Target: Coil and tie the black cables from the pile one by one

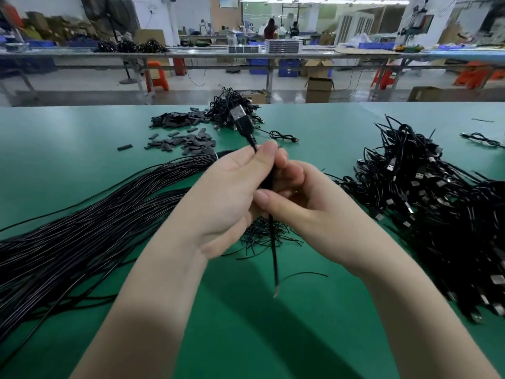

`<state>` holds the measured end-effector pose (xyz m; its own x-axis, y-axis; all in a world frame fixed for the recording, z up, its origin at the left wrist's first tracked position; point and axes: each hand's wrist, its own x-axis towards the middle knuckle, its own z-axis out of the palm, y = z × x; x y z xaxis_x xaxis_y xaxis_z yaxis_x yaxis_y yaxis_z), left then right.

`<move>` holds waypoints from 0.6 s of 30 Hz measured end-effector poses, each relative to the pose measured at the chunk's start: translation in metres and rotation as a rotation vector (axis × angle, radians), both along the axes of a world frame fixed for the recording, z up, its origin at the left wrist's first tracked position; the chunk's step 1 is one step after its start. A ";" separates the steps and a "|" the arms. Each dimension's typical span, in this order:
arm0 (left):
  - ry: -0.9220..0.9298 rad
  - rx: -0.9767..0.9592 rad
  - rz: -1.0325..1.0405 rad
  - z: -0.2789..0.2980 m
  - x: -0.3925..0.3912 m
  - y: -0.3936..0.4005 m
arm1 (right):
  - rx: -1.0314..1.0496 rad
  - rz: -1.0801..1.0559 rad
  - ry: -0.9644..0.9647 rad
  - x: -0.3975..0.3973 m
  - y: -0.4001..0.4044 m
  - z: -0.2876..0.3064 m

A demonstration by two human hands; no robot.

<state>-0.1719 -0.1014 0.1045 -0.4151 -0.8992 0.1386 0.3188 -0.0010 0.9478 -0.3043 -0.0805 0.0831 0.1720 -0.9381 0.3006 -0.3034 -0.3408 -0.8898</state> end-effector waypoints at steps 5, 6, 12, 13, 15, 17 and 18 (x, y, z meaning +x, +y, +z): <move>-0.103 -0.021 0.080 -0.006 -0.005 -0.002 | 0.039 0.032 -0.054 0.000 -0.006 -0.008; -0.128 -0.038 0.105 -0.007 -0.007 -0.002 | 0.041 0.039 -0.057 0.001 -0.007 -0.010; -0.134 -0.070 0.158 -0.005 -0.005 -0.001 | -0.035 -0.069 -0.001 0.000 -0.009 -0.012; -0.122 -0.066 0.162 -0.005 -0.005 0.000 | -0.041 -0.055 0.018 -0.001 -0.009 -0.012; -0.124 -0.057 0.166 -0.003 -0.004 0.001 | -0.045 -0.013 0.042 -0.001 -0.009 -0.012; -0.165 -0.035 0.146 -0.001 -0.001 0.001 | -0.046 -0.007 0.044 -0.002 -0.009 -0.014; -0.199 -0.026 0.130 -0.001 0.002 0.000 | -0.049 -0.011 0.048 -0.002 -0.009 -0.014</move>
